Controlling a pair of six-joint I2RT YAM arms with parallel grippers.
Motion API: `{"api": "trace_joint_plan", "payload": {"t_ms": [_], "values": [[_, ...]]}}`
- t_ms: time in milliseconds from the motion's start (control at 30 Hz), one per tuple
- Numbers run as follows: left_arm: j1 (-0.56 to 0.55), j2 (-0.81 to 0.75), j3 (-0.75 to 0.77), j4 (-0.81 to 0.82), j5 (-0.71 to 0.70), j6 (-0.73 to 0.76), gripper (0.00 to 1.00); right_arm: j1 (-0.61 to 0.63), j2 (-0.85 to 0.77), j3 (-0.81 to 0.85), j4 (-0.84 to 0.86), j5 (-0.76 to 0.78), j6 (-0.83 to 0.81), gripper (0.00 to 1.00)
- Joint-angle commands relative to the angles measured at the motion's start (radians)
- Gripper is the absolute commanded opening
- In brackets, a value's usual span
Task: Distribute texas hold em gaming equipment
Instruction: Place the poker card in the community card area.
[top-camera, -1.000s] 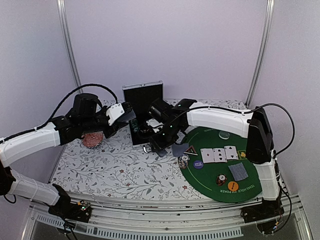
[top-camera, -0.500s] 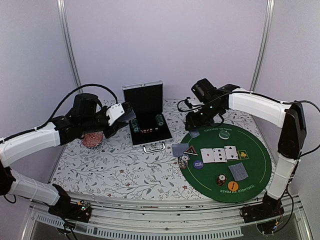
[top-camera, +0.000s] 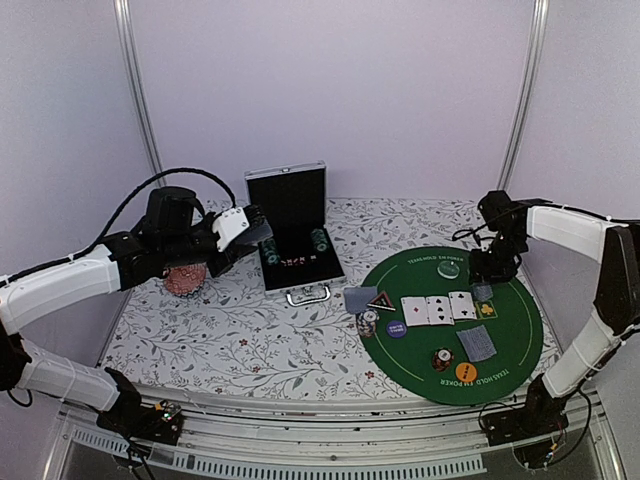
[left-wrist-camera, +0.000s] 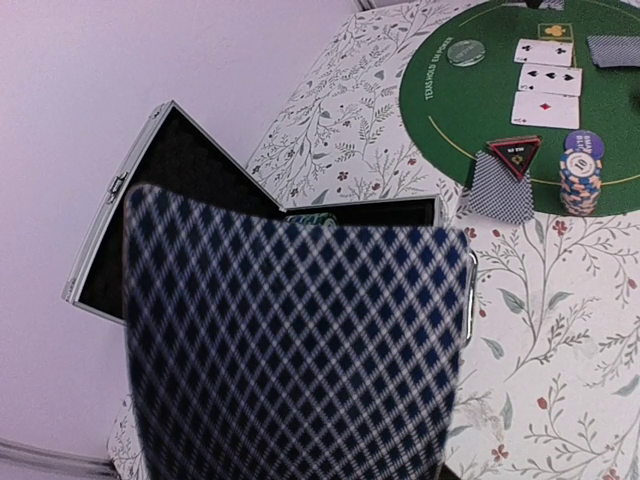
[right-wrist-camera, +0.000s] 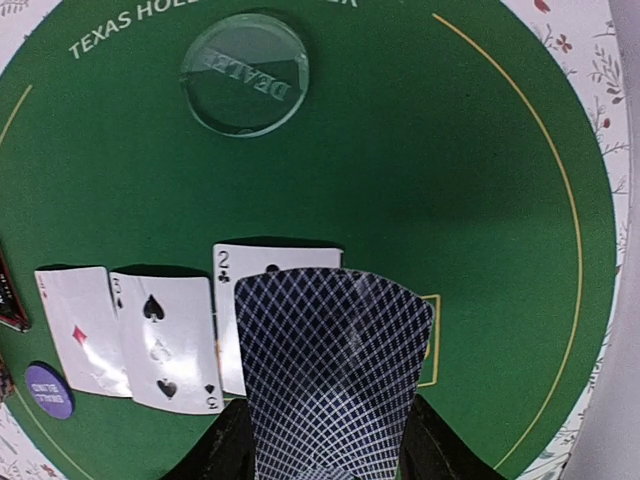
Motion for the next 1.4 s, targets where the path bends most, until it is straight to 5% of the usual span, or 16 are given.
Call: {"api": "trace_joint_plan", "payload": {"t_ms": [0,900,1233,1333,1367], "values": [[0.006,-0.004,0.014,0.007,0.014,0.007,0.29,-0.059,0.044,-0.028,-0.006,0.092,-0.103,0.50],[0.007,0.001,0.012,0.006,0.019,0.010,0.29,-0.110,0.176,-0.084,0.141,0.058,-0.221,0.57],[0.007,-0.001,0.013,0.003,0.025,0.011,0.29,-0.111,0.161,-0.083,0.109,0.050,-0.207,0.80],[0.007,-0.001,0.013,0.002,0.026,0.011,0.29,-0.110,0.149,-0.068,0.081,0.075,-0.201,1.00],[0.007,-0.001,0.013,0.001,0.026,0.011,0.29,-0.110,0.145,-0.057,0.066,0.084,-0.199,0.99]]}}
